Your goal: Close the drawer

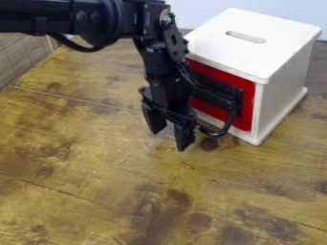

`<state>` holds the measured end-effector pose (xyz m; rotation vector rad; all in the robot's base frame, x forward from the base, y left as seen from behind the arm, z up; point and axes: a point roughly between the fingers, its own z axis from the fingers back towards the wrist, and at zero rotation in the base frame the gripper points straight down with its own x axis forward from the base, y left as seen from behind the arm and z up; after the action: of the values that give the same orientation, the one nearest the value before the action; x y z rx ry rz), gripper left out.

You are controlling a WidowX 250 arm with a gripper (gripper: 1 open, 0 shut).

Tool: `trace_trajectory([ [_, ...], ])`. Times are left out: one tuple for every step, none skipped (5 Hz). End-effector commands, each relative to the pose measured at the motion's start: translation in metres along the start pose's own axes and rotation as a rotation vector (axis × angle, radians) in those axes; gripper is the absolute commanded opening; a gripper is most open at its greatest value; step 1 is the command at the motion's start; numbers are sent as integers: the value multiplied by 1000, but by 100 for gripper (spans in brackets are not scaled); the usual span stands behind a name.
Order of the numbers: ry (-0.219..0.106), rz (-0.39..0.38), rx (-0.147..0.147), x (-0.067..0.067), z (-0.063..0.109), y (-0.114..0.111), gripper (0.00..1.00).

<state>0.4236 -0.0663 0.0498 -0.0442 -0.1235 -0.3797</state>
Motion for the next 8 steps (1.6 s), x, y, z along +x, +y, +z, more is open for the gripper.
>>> trace_trajectory([
  [-142, 26, 15, 30, 38, 9, 100],
  [-146, 77, 14, 38, 34, 4, 100],
  [-150, 131, 36, 41, 51, 2, 100],
  [-160, 187, 63, 44, 74, -1, 100],
  [-183, 166, 69, 47, 92, -11, 100],
  [-198, 140, 66, 52, 105, -22, 100],
  [-208, 109, 60, 55, 115, -34, 100],
  [-213, 164, 75, 39, 132, -38, 100],
])
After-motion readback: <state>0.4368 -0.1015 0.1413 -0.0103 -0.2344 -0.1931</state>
